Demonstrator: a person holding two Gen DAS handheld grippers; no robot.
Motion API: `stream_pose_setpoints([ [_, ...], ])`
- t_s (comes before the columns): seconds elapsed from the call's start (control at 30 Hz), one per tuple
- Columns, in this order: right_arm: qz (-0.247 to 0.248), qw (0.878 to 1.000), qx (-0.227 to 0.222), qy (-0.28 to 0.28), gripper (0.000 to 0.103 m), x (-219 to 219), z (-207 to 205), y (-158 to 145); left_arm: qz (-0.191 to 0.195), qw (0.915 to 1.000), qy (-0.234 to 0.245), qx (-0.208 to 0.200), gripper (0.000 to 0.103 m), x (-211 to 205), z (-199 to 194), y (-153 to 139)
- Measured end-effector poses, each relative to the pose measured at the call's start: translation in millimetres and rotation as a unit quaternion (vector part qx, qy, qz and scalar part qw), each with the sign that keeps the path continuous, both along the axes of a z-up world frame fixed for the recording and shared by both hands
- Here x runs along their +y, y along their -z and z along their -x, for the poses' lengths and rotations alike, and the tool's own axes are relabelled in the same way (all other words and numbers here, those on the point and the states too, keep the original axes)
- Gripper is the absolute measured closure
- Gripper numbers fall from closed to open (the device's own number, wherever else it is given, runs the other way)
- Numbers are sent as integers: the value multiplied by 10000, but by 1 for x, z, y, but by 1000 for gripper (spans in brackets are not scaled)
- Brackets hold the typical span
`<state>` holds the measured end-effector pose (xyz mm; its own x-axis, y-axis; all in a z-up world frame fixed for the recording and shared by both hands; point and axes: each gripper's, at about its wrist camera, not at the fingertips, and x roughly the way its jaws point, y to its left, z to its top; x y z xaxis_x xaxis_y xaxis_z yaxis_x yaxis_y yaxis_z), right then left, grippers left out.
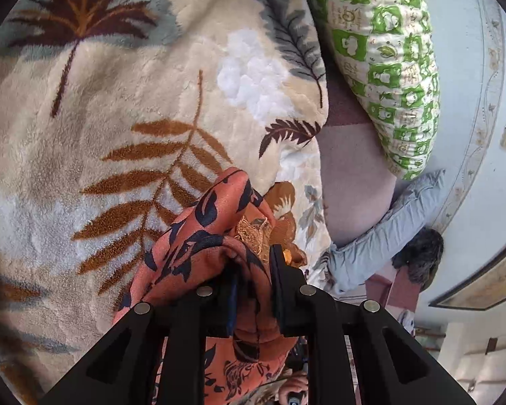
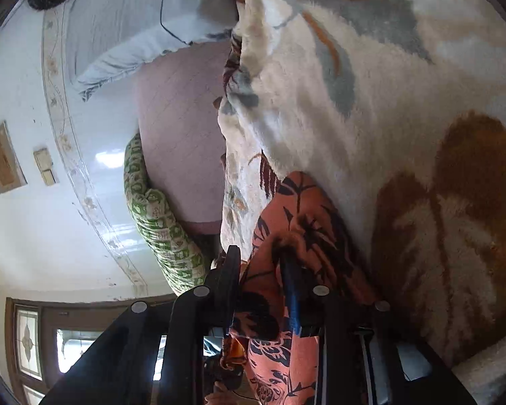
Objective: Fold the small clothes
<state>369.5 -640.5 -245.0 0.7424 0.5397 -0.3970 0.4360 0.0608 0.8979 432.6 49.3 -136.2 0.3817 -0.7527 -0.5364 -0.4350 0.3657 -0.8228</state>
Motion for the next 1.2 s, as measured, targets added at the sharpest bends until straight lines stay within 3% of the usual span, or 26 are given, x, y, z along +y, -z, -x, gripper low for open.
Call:
stream_pose_setpoints([
  [0.03,26,9999,-69,126,58,-6,6,-5,19,10000,-49,-79,77,4,1,-5],
  [0.1,205,9993,-243,186,54,-14,14,-19,134,9995,-175,-243,75,10,5,-15],
  [0.23,1134,9916,-435,-436,44,-4,11,-56,-36,9986,27,-518,70,6,10,-32],
  [0.37,2156,9687,-349,-1181,42,21,-3,-75,-429,9955,222,-809,67,-3,19,-48],
  [0.5,2902,9418,-138,-1690,42,46,-16,-71,-326,9939,109,-1051,64,11,25,-66],
  [0.57,3177,9304,-38,-1829,42,55,-23,-65,-539,9901,301,-1257,59,11,33,-79],
  [0.67,3599,9117,84,-1980,42,67,-38,-57,-1086,9782,894,-1528,54,-8,44,-86],
  [0.8,4324,8754,293,-2141,42,83,-57,-51,-2134,9509,1678,-1488,56,-48,42,-74],
  [0.83,4435,8682,311,-2202,46,86,-61,-50,-2340,9440,1832,-1435,56,-57,38,-69],
  [0.87,4540,8621,278,-2234,63,88,-64,-52,-2593,9360,1935,-1388,56,-66,32,-66],
  [0.9,4500,8644,141,-2236,97,86,-66,-56,-2895,9271,1955,-1362,60,-73,26,-63],
  [0.97,4364,8786,46,-1938,95,75,-64,-63,-3325,9146,1885,-1317,69,-81,12,-57],
  [1.03,4262,8852,296,-1844,95,64,-69,-56,-3599,9109,1739,-1020,78,-81,-5,-43],
  [1.13,4171,8815,812,-2059,95,61,-74,-31,-3662,9154,1555,-612,95,-76,-21,-25],
  [1.2,4200,8819,777,-1997,88,62,-70,-36,-3404,9288,1385,-474,95,-66,-22,-29],
])
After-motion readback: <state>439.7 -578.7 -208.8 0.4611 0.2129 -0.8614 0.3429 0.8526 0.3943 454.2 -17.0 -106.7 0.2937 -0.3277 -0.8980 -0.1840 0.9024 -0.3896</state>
